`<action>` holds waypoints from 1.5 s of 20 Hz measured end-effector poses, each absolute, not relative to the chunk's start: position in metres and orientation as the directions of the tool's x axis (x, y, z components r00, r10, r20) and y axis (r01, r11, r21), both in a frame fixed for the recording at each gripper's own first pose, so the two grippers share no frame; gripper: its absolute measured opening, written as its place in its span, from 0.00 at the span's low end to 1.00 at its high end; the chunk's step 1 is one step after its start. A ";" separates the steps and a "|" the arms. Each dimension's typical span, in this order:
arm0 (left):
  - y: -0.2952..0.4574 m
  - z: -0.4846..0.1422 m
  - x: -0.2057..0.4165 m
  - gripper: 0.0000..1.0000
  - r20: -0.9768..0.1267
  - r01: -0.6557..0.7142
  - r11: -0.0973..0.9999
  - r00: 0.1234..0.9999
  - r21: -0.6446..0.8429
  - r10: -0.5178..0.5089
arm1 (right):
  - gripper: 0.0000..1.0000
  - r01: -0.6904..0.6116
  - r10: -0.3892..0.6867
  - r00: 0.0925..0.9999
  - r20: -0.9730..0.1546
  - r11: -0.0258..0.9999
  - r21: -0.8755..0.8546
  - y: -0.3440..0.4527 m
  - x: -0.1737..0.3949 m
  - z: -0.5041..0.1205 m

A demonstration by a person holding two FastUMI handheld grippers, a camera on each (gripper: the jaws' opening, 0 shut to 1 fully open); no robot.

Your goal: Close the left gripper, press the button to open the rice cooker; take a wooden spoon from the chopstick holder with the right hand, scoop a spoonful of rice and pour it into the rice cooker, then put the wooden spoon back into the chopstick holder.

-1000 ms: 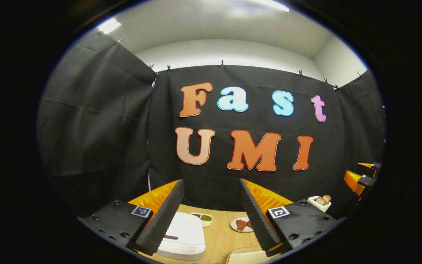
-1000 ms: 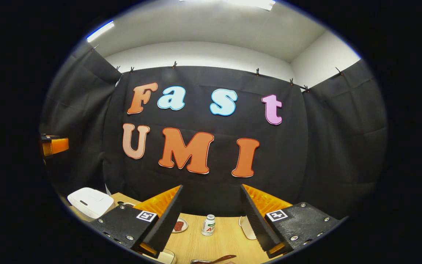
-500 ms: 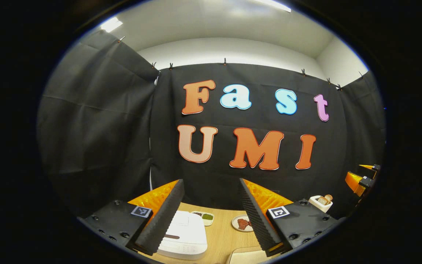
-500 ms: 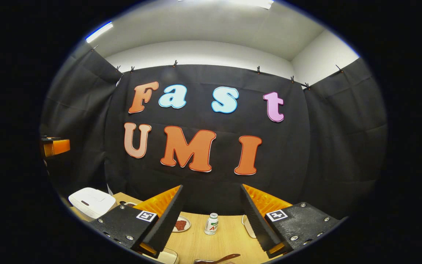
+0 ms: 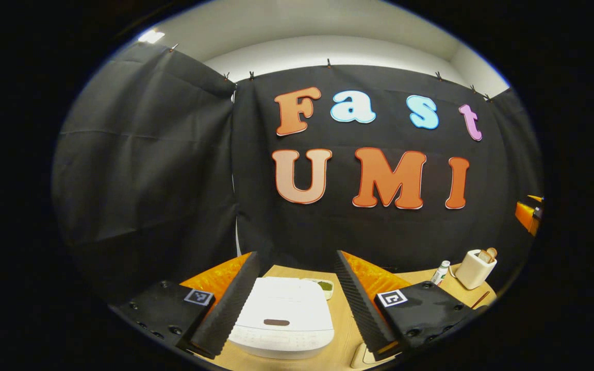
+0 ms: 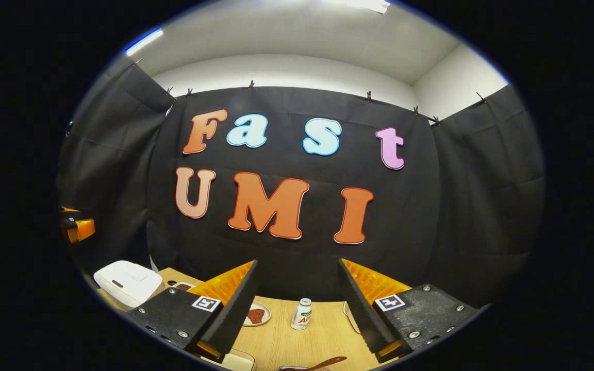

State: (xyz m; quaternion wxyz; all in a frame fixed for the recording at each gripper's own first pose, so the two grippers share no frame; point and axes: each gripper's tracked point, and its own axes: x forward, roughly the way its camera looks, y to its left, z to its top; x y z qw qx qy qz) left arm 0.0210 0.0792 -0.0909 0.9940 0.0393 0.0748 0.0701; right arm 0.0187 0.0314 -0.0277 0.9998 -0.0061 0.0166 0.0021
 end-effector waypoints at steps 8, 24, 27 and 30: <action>0.118 -0.149 0.045 0.05 -0.294 -0.137 0.988 0.944 0.071 0.152 | 0.93 0.016 -0.018 0.997 -0.081 1.000 -0.027 0.026 0.010 -0.052; 0.127 -0.318 0.054 0.05 -0.762 -0.156 0.968 0.646 -0.197 -0.051 | 0.93 0.162 -0.162 0.968 -0.191 0.987 -0.016 -0.032 -0.006 -0.105; 0.131 -0.319 0.056 0.05 -0.793 -0.151 0.972 0.607 -0.179 -0.052 | 0.93 0.161 -0.157 0.961 -0.227 0.987 0.001 -0.034 -0.007 -0.116; 0.129 -0.310 0.056 0.05 -0.784 -0.143 0.983 0.620 -0.115 -0.001 | 0.93 0.161 -0.154 0.956 -0.250 0.987 0.008 -0.038 -0.010 -0.124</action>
